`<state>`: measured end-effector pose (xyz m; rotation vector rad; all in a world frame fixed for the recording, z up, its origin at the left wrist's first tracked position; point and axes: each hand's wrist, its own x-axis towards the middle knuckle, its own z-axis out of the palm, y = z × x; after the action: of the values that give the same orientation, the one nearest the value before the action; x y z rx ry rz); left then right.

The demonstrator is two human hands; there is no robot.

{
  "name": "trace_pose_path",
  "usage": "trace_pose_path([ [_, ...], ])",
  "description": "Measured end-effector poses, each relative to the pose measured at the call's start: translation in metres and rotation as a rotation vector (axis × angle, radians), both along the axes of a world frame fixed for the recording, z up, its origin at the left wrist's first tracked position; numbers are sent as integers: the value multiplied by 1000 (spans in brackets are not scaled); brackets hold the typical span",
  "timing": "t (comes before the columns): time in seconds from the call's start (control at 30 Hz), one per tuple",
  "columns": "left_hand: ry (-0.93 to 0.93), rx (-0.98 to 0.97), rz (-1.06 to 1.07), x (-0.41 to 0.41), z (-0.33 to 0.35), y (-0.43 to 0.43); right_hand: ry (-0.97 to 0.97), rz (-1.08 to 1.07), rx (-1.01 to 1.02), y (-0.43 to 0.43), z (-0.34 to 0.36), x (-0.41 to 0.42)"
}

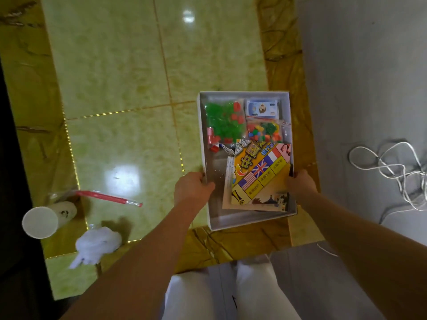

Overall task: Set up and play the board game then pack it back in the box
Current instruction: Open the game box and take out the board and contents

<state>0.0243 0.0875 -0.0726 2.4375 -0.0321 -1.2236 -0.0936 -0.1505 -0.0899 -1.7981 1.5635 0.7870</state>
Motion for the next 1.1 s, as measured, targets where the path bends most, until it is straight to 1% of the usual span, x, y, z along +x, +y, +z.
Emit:
trace_pose_path([
  [0.07,-28,16,-75,-13,3,-20,-19,-33,7,-17,2,-15],
  [0.23,-168,33,94,-28,3,-46,-97,11,63,-43,7,-38],
  [0.4,-74,100,17,-38,3,-59,-143,44,85,-56,16,-44],
  [0.47,-61,131,-46,-44,0,-65,-129,86,83,-62,17,-49],
  [0.53,-58,159,-128,-51,-4,-69,-82,111,90,-71,15,-58],
  [0.57,-77,163,-136,-54,-6,-70,-47,109,96,-75,14,-62],
  [0.63,-104,118,-32,-58,-9,-75,-26,58,94,-82,11,-69],
  [0.7,-70,93,56,-57,-12,-83,-143,34,37,-82,10,-67],
  [0.77,-38,122,-6,-57,-17,-90,-329,137,-58,-78,9,-59],
  [0.8,-46,137,-29,-59,-19,-92,-401,240,-105,-75,9,-55],
  [0.83,-51,141,-38,-61,-21,-93,-432,370,-139,-72,8,-51],
  [0.87,-52,136,-47,-63,-23,-93,-423,503,-150,-70,6,-48],
  [0.93,-51,128,-68,-70,-27,-93,-327,692,-145,-66,4,-43],
  [1.0,-41,135,-69,-72,-30,-92,-242,750,-183,-66,3,-39],
  [1.1,-16,135,-26,-70,-30,-92,-232,709,-221,-70,3,-35],
])
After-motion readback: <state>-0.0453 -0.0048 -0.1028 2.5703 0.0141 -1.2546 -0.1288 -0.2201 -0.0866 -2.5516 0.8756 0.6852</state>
